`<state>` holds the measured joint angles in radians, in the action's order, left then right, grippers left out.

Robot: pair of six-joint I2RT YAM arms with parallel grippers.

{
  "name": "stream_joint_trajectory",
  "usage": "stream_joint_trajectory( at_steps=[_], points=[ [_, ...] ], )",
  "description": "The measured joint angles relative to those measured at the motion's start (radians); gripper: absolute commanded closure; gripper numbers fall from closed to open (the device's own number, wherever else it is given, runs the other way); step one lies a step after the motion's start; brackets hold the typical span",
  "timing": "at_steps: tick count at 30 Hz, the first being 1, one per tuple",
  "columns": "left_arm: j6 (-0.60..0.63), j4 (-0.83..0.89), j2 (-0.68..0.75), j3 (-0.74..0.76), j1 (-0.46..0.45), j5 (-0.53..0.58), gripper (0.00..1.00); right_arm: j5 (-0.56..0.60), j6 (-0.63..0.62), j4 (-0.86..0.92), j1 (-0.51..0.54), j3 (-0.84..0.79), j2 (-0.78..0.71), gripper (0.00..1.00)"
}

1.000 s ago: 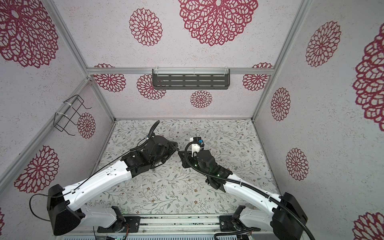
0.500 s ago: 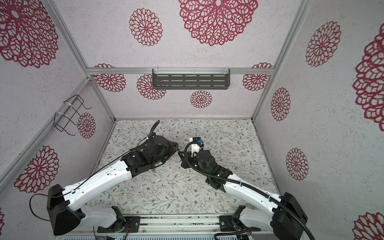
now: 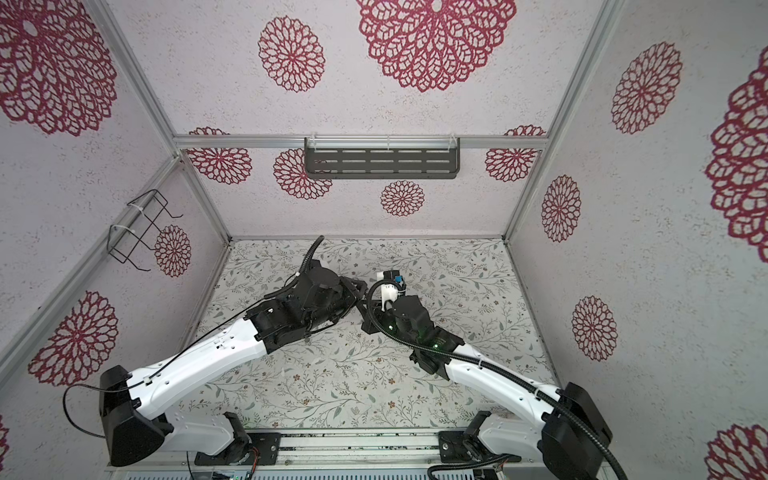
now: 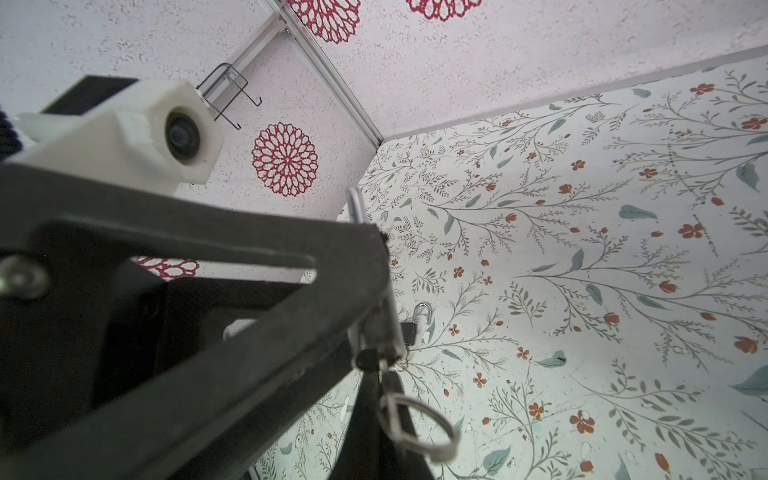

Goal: Unlock with the key

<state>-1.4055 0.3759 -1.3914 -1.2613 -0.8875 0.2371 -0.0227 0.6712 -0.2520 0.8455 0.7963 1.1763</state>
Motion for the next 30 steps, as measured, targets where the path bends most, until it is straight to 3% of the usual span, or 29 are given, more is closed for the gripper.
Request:
stream_joint_trajectory(
  at_steps=[14,30],
  points=[
    [0.026,0.019,0.030,0.001,0.016,0.058,1.00,0.018,0.000,0.023,-0.017,-0.026,-0.104,0.77],
    [0.029,0.019,0.035,0.001,0.018,0.064,1.00,-0.143,0.055,-0.036,-0.094,-0.021,-0.065,0.77]
  ],
)
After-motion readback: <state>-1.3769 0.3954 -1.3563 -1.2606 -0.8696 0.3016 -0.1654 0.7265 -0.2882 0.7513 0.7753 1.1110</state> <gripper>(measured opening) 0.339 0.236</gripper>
